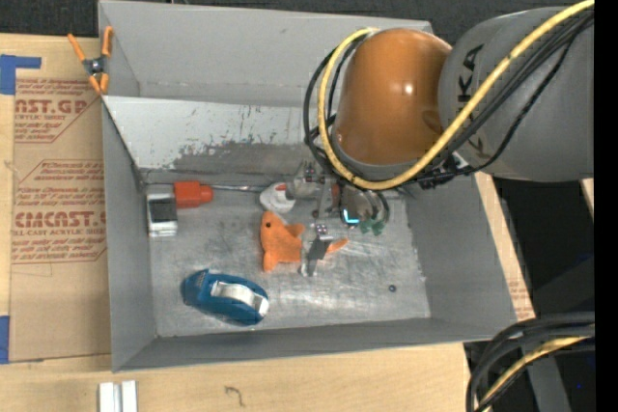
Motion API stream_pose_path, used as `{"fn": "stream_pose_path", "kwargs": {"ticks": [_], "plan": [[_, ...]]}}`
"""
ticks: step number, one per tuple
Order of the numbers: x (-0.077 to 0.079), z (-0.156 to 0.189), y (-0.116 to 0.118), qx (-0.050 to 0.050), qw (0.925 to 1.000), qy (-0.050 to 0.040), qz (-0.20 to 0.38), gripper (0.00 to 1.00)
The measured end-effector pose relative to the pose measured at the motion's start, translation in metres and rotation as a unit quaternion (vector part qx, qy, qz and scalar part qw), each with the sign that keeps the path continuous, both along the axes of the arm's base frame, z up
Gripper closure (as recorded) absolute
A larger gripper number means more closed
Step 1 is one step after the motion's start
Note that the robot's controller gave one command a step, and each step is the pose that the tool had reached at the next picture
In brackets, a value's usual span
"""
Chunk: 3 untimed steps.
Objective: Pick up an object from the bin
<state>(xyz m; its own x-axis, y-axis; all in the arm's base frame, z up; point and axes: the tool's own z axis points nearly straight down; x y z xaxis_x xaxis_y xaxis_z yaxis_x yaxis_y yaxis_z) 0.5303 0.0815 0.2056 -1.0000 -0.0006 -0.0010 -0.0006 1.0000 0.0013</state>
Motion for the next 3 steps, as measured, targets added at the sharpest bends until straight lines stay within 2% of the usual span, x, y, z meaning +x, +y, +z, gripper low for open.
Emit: {"fn": "stream_pose_path", "kwargs": {"ticks": [1, 2, 3], "plan": [[0.000, 0.000, 0.000, 0.000, 1.0000, -0.0001, 0.000, 0.00], [0.016, -0.052, -0.015, 0.000, 0.9997, -0.0039, 0.023, 0.00], [0.040, -0.132, -0.026, 0.001, 0.9951, -0.0063, 0.098, 1.00]]}}
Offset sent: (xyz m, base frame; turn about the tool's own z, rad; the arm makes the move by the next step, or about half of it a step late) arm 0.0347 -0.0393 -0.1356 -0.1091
